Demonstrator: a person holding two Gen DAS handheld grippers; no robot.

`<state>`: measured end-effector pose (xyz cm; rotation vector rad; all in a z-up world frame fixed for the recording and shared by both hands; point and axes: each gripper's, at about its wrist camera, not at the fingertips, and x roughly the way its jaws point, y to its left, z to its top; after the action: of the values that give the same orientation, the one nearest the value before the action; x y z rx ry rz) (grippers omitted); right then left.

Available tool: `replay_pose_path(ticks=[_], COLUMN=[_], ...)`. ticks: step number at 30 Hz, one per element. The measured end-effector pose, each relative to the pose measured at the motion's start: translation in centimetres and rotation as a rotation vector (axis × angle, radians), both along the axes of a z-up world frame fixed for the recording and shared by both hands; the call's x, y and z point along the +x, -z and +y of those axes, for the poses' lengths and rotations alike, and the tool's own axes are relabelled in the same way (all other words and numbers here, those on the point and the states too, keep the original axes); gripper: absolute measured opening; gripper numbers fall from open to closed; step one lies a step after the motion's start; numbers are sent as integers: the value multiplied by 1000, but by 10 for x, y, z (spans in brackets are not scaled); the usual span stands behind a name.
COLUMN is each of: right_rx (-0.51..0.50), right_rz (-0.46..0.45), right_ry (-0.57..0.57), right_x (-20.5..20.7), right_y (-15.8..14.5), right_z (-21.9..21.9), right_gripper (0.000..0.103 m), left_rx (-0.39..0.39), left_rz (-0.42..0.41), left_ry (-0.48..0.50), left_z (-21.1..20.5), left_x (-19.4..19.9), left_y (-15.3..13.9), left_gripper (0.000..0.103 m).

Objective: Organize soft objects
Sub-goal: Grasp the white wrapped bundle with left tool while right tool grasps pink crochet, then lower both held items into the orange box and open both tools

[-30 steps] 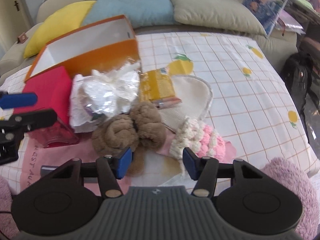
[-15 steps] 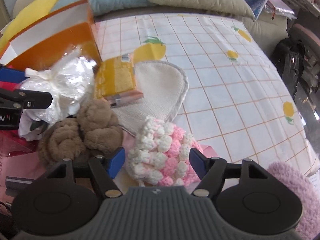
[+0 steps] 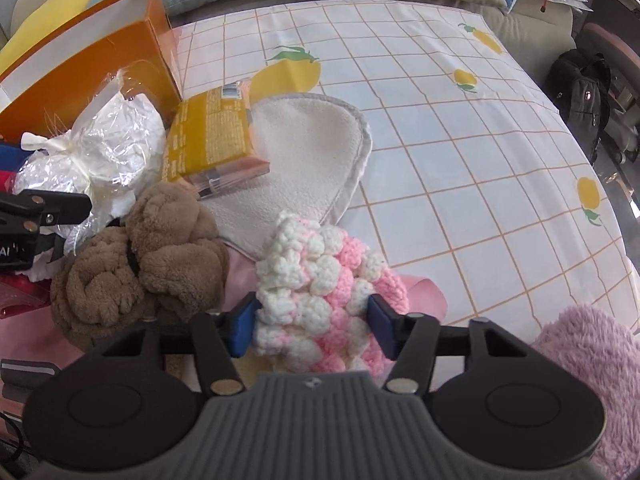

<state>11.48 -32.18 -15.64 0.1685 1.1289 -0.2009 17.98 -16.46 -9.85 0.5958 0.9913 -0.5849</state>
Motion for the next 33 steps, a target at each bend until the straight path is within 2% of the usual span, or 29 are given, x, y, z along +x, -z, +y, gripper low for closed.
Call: replay_pose_path(ticks=[4,5,11,16,20,24,28,33], right_rx=[-10,-27,-56,-64,-28,13,21,67], right_rz=[-19,-24,-100,-212,-306,-387,-463,-482], right_ry=[5,8,12,-59,-160,-260,-342,-392], right_x=[-5,-6,-18,-16,10,40,73,117], right_y=[-9,-13,-47,-90,-125,-152,-168,-174], right_z=[1,2,3,15,32,61,96,133], right_gripper=[38,26,25,25,25,25,25,25], left_rx=[-67,-88,-241,-350,-359,-380,-364,-315], left_rz=[-47,-60,-89,-134,-176,-182,-188,-140], left_ry=[-20,-29,-140,-249,-366,-462,-520,-564], left_z=[8,11,41,78,107,133,148,163], left_x=[-7,-9,-13,-12,3,20,36,58], left_y=[-16,-22,-61,-96,-108,-114,-115,-106], left_gripper=[58,58,58,58,58,58,58,58])
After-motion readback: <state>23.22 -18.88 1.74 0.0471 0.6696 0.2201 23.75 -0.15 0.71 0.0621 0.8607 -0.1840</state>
